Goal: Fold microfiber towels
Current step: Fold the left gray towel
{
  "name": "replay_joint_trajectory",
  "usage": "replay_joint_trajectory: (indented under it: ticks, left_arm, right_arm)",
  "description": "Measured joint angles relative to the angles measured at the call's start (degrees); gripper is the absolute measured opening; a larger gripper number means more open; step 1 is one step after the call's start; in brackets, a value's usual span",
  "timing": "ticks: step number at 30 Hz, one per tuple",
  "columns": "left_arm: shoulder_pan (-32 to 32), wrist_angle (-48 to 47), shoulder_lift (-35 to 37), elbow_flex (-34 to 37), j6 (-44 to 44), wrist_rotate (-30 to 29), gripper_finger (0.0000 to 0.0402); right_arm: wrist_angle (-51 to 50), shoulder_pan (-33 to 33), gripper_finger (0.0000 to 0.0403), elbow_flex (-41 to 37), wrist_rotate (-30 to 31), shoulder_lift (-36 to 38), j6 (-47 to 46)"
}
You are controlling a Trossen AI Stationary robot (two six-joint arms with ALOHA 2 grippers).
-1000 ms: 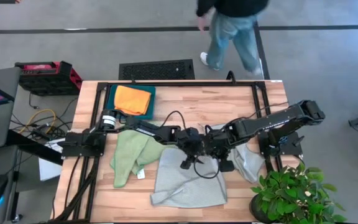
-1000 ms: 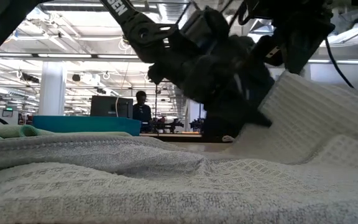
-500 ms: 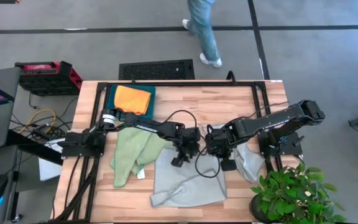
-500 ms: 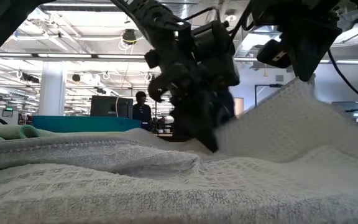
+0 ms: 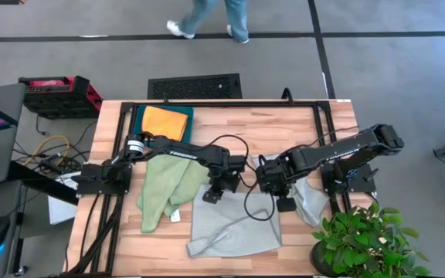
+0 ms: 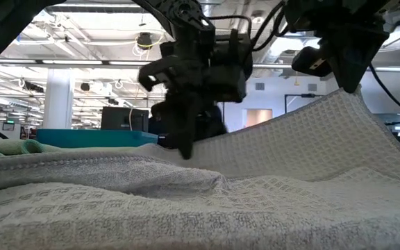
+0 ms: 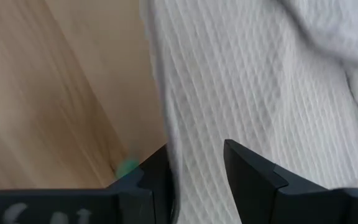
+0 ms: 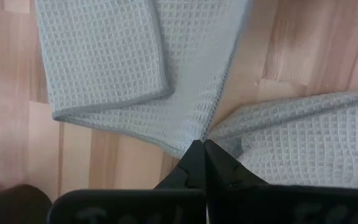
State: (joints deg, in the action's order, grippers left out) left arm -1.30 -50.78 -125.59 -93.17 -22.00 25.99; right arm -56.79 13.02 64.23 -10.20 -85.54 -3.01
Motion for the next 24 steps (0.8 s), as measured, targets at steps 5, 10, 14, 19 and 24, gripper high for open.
replay_joint_trajectory:
  ticks: [5, 10, 14, 19, 24]
  left_arm:
    - [0.0, -5.6, -0.2, 0.1, 0.0, -0.8, 0.0125]
    - [0.0, -10.8, -0.2, 0.1, 0.2, -0.7, 0.0125]
    - [0.0, -14.6, -0.2, 0.1, 2.9, 1.9, 0.0125]
    - [0.2, -18.4, -0.2, 0.1, 4.7, 2.1, 0.0125]
    - [0.2, -21.9, -0.2, 0.1, 6.1, 2.0, 0.0125]
  right_arm:
    - [-0.2, 0.0, 0.0008, 0.0, 0.0, 0.0, 0.0]
    - [-0.4, 0.0, 0.0008, 0.0, 0.0, 0.0, 0.1]
    - [-0.4, 0.0, 0.0008, 0.0, 0.0, 0.0, 0.0]
    - [-0.4, 0.0, 0.0008, 0.0, 0.0, 0.0, 0.0]
    - [-0.4, 0.0, 0.0008, 0.0, 0.0, 0.0, 0.0]
